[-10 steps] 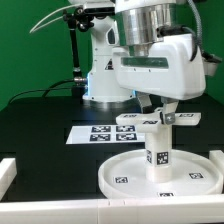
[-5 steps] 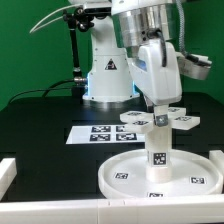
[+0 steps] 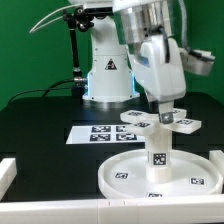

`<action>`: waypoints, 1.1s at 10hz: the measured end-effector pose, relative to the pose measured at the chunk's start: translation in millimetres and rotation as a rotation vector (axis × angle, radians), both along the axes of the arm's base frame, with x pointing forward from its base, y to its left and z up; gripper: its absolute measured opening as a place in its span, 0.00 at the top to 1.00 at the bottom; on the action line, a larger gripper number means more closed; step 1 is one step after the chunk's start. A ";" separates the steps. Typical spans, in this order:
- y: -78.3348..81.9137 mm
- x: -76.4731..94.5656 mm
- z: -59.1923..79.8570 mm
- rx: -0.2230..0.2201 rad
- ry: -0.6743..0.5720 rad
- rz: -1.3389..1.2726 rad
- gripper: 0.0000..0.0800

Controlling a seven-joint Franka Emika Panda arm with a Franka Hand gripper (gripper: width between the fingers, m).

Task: Assemble round table

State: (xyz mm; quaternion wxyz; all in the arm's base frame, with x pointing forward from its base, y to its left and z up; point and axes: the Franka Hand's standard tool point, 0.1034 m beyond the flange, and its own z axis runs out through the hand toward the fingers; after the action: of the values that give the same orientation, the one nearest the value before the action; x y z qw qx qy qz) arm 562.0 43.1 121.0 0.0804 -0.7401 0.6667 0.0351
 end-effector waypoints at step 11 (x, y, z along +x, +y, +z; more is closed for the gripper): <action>11.5 -2.4 2.5 -0.055 -0.109 0.934 0.19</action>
Offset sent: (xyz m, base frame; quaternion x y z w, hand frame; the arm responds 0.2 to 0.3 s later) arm 0.0000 0.0000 0.0000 0.0000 0.0000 0.0000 1.0000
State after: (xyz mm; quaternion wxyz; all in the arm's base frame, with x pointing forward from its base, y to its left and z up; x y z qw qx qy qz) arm 559.6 54.6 123.5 0.0713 -0.9635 0.2579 0.0110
